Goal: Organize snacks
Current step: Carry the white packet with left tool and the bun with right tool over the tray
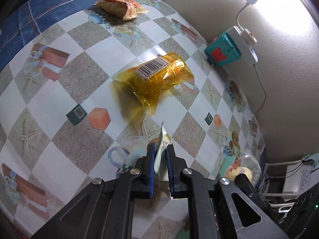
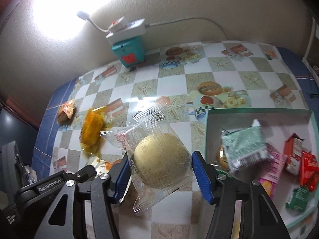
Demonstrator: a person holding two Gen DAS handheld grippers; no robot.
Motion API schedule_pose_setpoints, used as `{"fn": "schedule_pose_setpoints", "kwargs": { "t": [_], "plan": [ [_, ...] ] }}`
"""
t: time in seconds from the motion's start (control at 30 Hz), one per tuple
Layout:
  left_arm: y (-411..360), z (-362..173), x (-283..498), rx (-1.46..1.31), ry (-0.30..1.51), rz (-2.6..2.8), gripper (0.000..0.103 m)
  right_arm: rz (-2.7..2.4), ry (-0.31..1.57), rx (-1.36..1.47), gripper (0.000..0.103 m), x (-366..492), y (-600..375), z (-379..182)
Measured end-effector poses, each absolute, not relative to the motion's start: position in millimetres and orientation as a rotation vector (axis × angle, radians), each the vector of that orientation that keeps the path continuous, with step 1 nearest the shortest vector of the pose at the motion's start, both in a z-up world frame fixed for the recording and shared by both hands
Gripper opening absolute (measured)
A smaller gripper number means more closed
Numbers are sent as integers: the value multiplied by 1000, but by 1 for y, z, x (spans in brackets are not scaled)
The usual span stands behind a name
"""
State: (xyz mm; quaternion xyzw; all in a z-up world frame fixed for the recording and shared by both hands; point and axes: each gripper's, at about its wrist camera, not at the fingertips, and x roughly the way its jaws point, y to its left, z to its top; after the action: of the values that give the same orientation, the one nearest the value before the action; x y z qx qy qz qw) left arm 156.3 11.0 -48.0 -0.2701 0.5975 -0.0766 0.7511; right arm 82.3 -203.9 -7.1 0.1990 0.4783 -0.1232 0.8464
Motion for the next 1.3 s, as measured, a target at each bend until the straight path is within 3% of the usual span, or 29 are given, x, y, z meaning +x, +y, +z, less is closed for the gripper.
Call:
{"fn": "schedule_pose_setpoints", "kwargs": {
  "t": [0.33, 0.57, 0.6, 0.7, 1.3],
  "plan": [
    [30, -27, 144, -654, 1252, -205, 6, -324, 918, 445, 62, 37, -224, 38],
    [24, -38, 143, -634, 1283, -206, 6, -345, 926, 479, 62, 14, -237, 35],
    [24, -42, 145, -629, 1296, -202, 12, -349, 933, 484, 62, 13, -239, 33],
    [20, -49, 152, -523, 1321, -193, 64, -354, 945, 504, 62, 11, -245, 27],
    [-55, -54, 158, 170, 1301, -397, 68, -376, 961, 606, 62, 6, -271, 13]
  ]
}}
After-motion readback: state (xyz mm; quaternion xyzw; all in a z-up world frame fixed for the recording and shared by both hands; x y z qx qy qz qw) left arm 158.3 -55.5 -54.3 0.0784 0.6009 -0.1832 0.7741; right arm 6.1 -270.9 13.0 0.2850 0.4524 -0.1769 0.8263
